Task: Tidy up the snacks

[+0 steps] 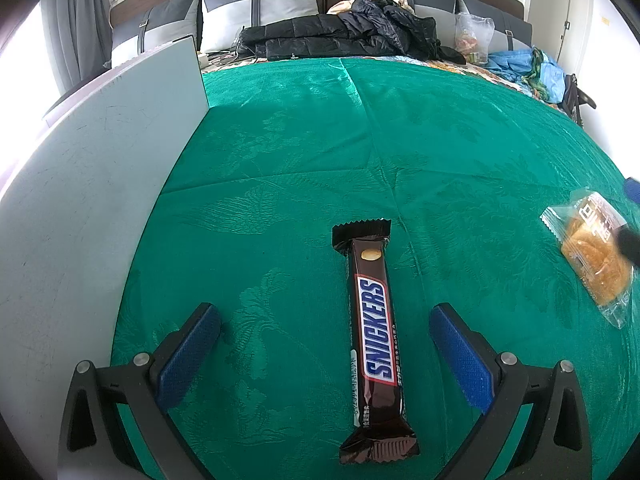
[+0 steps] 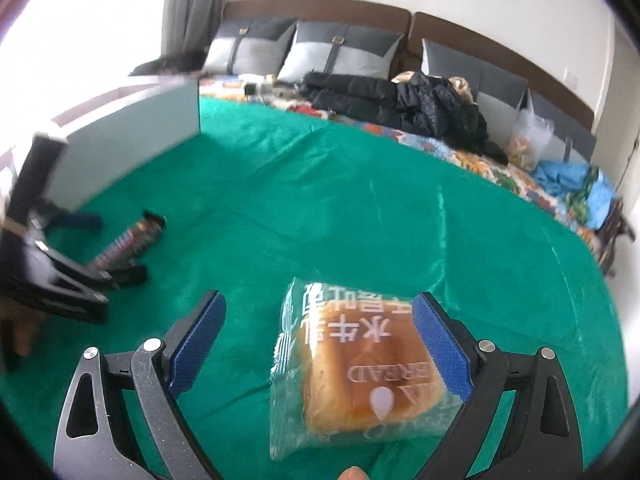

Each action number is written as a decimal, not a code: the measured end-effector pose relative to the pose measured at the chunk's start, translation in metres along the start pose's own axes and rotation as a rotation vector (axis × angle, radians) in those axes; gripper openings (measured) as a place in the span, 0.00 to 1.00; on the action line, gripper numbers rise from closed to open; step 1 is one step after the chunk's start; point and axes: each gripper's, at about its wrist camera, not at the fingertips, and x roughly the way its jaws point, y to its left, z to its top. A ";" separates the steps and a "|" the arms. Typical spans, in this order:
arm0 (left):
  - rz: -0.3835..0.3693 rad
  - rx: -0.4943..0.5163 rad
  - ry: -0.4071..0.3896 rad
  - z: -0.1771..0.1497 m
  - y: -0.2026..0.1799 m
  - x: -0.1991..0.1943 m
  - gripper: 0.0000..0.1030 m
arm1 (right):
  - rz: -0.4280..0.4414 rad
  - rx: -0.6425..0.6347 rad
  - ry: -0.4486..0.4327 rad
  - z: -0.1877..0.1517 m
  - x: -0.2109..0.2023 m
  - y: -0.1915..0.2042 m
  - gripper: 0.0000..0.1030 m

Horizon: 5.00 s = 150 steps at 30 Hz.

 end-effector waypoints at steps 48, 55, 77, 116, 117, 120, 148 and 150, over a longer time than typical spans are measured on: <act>-0.091 0.113 0.121 -0.008 -0.008 -0.018 0.80 | 0.172 0.330 0.328 -0.019 0.003 -0.067 0.71; -0.147 0.045 0.107 -0.001 -0.018 -0.032 0.16 | 0.243 0.514 0.232 -0.028 -0.024 -0.070 0.71; 0.106 -0.358 -0.068 -0.034 0.226 -0.218 0.41 | 0.666 0.221 0.001 0.179 -0.057 0.181 0.75; 0.426 -0.351 -0.248 -0.052 0.188 -0.304 1.00 | 0.428 0.059 0.078 0.135 -0.065 0.242 0.83; 0.423 -0.352 -0.246 -0.052 0.188 -0.304 1.00 | 0.422 0.062 0.085 0.135 -0.065 0.242 0.83; 0.414 -0.347 -0.238 -0.052 0.186 -0.305 1.00 | 0.406 0.060 0.095 0.136 -0.067 0.247 0.83; 0.300 -0.349 -0.231 -0.061 0.212 -0.321 1.00 | 0.355 -0.026 0.130 0.135 -0.089 0.294 0.83; 0.294 -0.362 -0.211 -0.062 0.214 -0.317 1.00 | 0.359 -0.026 0.126 0.137 -0.091 0.296 0.83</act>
